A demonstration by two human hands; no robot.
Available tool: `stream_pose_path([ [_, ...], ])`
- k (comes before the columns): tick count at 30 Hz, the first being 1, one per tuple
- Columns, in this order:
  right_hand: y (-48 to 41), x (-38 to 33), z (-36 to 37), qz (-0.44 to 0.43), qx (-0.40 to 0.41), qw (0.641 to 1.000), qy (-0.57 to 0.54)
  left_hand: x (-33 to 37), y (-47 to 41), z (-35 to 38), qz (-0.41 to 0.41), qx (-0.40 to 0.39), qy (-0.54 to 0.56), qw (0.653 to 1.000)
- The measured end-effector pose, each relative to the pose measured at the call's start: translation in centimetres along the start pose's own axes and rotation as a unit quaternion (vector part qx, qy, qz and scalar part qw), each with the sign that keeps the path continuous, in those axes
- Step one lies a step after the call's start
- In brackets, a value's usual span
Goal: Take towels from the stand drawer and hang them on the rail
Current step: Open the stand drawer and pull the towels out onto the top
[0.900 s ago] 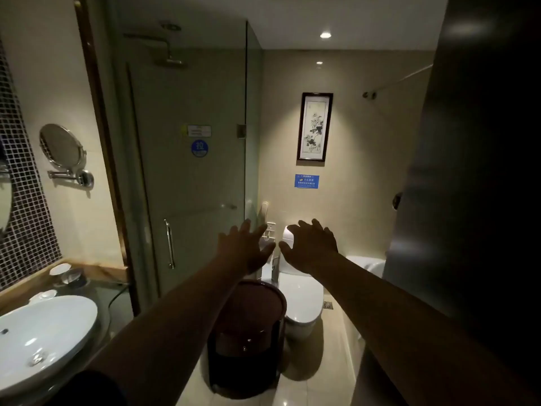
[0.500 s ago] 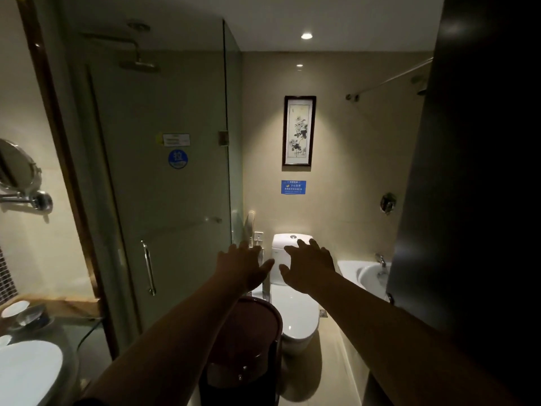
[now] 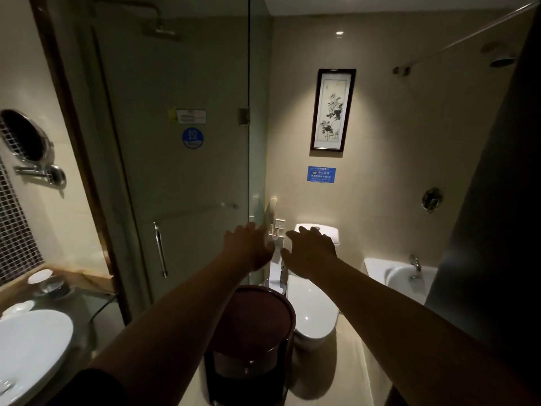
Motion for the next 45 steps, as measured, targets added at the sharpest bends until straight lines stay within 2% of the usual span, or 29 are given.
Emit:
stream_pose_path([
  [5, -2.1, 0.6, 2.8, 0.038, -0.022, 0.994, -0.101, 0.5, -1.9, 2.8, 0.031, -0.021, -0.052, 0.998],
  [9, -4.3, 0.4, 2.9, 0.019, 0.004, 0.999, -0.044, -0.1, -4.7, 2.5, 0.036, 0.028, -0.121, 0.992],
  [17, -10.0, 1.1, 4.5, 0.043, 0.012, 0.999, -0.011, -2.5, -10.6, 4.0, 0.049, 0.058, -0.024, 0.997],
  [21, -12.7, 0.5, 6.3, 0.031, 0.002, 0.999, 0.015, -3.3, -12.4, 8.3, 0.074, 0.026, 0.046, 0.996],
  [24, -15.7, 0.6, 8.0, 0.011, -0.008, 1.0, 0.02, -4.1, -14.6, 9.4, 0.085, 0.045, 0.053, 0.994],
  [28, -20.0, 0.9, 9.8, -0.015, -0.012, 1.0, 0.009, -6.0, -18.2, 10.1, 0.055, 0.062, 0.044, 0.996],
  [32, -24.0, 0.0, 12.0, -0.055, -0.009, 0.998, -0.006, -8.5, -21.4, 12.0, 0.01, 0.047, 0.04, 0.998],
  [35, -26.3, -1.0, 13.9, -0.079, 0.001, 0.997, -0.007, -10.2, -22.4, 14.5, -0.033, 0.04, 0.093, 0.994],
  [38, -27.9, -1.9, 16.4, -0.09, -0.039, 0.995, -0.031, -11.9, -22.8, 17.4, -0.072, 0.015, 0.136, 0.988],
  [45, -30.2, -2.3, 21.2, -0.064, -0.08, 0.993, -0.058, -14.4, -25.1, 22.0, -0.057, -0.025, 0.096, 0.993],
])
Point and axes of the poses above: each hand's wrist, its own y-axis away from the middle knuckle, its own z-axis out of the palm, x = y × z, the point moved 10 cm from there along -y, towards the middle knuckle
